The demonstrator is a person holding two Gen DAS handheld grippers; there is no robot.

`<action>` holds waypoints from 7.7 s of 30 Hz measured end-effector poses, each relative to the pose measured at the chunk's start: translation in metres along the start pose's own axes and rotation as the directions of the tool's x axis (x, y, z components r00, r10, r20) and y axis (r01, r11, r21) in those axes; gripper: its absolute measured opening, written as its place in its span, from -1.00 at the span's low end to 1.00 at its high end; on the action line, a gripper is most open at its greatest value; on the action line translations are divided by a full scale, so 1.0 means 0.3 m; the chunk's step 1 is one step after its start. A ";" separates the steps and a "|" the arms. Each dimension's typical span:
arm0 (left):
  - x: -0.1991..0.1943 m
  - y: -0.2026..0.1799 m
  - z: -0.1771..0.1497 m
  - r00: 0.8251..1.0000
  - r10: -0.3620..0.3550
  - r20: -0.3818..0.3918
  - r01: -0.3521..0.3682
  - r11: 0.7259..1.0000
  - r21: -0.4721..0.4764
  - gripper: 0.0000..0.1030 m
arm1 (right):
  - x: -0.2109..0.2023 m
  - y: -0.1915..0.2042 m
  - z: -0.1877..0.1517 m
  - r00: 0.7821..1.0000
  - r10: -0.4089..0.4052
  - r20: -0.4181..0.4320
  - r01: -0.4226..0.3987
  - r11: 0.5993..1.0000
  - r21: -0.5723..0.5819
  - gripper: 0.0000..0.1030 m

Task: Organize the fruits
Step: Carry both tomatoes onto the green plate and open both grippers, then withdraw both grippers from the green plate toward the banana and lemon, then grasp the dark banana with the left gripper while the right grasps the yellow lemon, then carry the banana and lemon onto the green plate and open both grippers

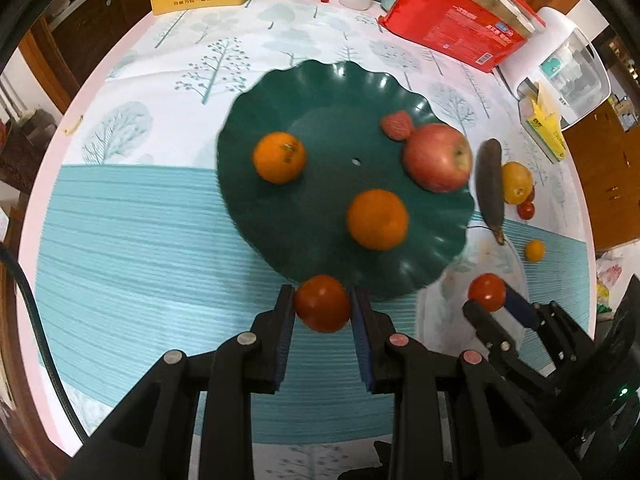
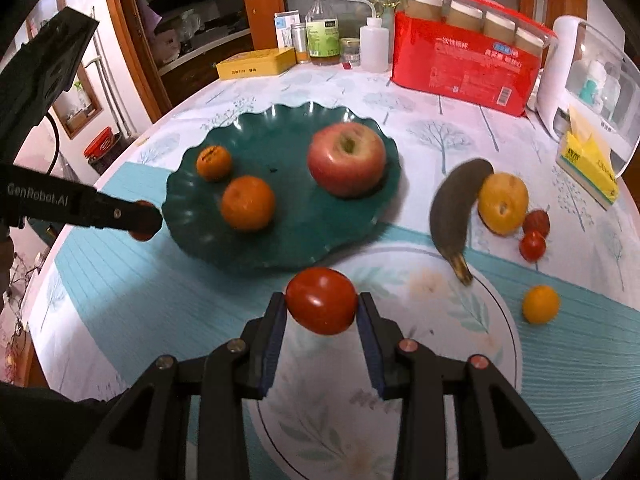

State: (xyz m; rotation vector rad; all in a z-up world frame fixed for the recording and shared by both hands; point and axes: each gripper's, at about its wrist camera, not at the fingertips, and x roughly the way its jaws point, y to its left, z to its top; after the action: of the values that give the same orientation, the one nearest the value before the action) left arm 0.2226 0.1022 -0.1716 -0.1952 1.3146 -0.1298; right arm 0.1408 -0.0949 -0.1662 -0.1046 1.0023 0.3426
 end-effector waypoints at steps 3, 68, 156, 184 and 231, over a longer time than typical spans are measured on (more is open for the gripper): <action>-0.005 0.027 0.031 1.000 -0.001 0.007 0.001 1.000 0.022 -0.49 | 0.010 0.027 0.036 1.000 -0.018 0.020 0.017 1.000 0.015 -0.30; -0.085 -0.450 0.042 0.997 -0.023 0.076 -0.003 0.947 0.321 0.45 | -0.193 -0.365 -0.075 0.999 -0.045 0.026 0.031 0.919 0.392 0.16; 0.381 -0.765 0.380 0.996 0.069 -0.048 -0.048 0.935 0.350 -0.44 | 0.048 -0.587 -0.096 0.992 -0.051 0.114 0.027 0.979 0.203 -0.27; -0.046 -0.586 0.259 0.988 -0.011 0.154 -0.030 0.965 0.261 -0.44 | -0.120 -0.351 -0.054 0.975 -0.054 0.218 0.035 0.995 0.088 -0.27; 0.015 0.130 0.372 0.983 -0.042 0.181 -0.018 0.948 0.317 -0.44 | 0.123 0.296 0.132 0.984 -0.048 0.170 0.029 0.994 0.109 -0.27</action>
State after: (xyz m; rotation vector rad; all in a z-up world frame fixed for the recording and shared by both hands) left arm 0.3312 0.1472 -0.1574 0.0595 1.0886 -0.3239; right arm 0.1615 0.0070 -0.1695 0.0018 0.8441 0.2580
